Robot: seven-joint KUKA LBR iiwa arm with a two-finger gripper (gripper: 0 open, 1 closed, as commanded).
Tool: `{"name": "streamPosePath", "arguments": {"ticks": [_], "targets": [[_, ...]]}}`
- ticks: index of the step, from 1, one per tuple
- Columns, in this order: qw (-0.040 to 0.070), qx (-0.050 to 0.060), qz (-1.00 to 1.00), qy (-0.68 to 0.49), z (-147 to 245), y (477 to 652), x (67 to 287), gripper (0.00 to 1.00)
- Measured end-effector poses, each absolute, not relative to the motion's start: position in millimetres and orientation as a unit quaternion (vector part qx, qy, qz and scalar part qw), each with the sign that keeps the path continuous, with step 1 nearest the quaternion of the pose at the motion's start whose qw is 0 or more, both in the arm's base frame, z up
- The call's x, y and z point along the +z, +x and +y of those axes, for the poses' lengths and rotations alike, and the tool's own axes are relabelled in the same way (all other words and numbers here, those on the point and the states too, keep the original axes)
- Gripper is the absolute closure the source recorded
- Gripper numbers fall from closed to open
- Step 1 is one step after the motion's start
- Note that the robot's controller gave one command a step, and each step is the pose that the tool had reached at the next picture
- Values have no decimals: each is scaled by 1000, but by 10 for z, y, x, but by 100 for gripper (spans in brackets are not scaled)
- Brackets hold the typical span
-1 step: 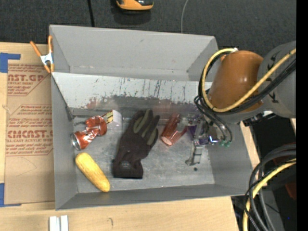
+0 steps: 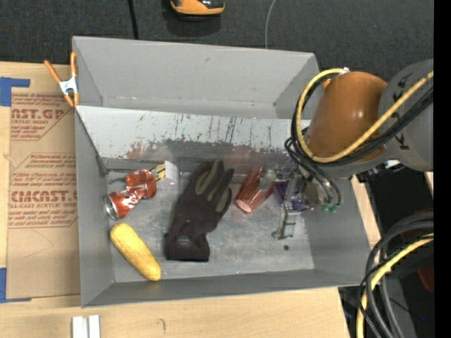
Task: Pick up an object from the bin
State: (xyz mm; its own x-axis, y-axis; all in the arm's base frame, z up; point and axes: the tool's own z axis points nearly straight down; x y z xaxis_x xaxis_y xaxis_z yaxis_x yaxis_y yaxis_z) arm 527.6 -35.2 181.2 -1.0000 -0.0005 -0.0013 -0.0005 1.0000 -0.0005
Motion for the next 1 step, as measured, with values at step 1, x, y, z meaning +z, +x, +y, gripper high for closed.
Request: {"name": "streamPosePath", "arguments": {"ticks": [1], "targets": [[2, 0, 997, -73, 90, 5340, 1305, 0]]}}
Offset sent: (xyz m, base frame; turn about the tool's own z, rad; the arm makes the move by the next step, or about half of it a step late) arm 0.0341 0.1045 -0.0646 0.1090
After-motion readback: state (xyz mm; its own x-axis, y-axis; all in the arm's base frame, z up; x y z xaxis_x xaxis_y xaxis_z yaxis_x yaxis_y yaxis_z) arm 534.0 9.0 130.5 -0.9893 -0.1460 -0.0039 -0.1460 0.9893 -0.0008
